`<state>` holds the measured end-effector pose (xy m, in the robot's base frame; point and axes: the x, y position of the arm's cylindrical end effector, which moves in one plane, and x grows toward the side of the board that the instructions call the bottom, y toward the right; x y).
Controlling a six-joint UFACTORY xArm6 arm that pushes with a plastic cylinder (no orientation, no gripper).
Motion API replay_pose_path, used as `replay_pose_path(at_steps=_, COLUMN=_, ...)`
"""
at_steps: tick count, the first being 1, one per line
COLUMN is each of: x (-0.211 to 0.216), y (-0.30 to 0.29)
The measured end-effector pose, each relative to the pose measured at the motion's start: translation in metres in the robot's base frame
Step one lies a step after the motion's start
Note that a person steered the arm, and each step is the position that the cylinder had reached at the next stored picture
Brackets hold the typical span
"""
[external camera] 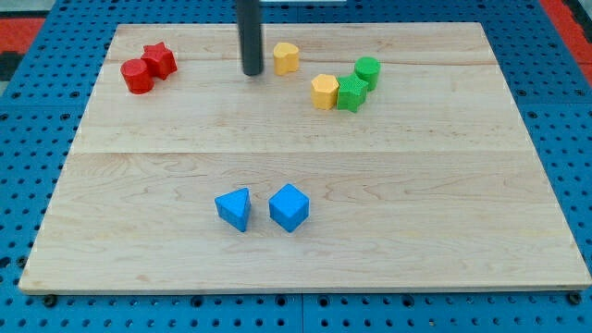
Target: Push the yellow heart into the green circle
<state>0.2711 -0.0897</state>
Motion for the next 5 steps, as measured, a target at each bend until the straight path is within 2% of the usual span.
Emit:
replay_pose_path(at_steps=1, x=-0.056, y=-0.021)
replay_pose_path(at_steps=2, x=-0.056, y=0.072)
replay_pose_path(at_steps=3, x=-0.021, y=0.065)
replay_pose_path(at_steps=4, x=-0.021, y=0.028)
replay_pose_path(at_steps=5, x=0.014, y=0.046)
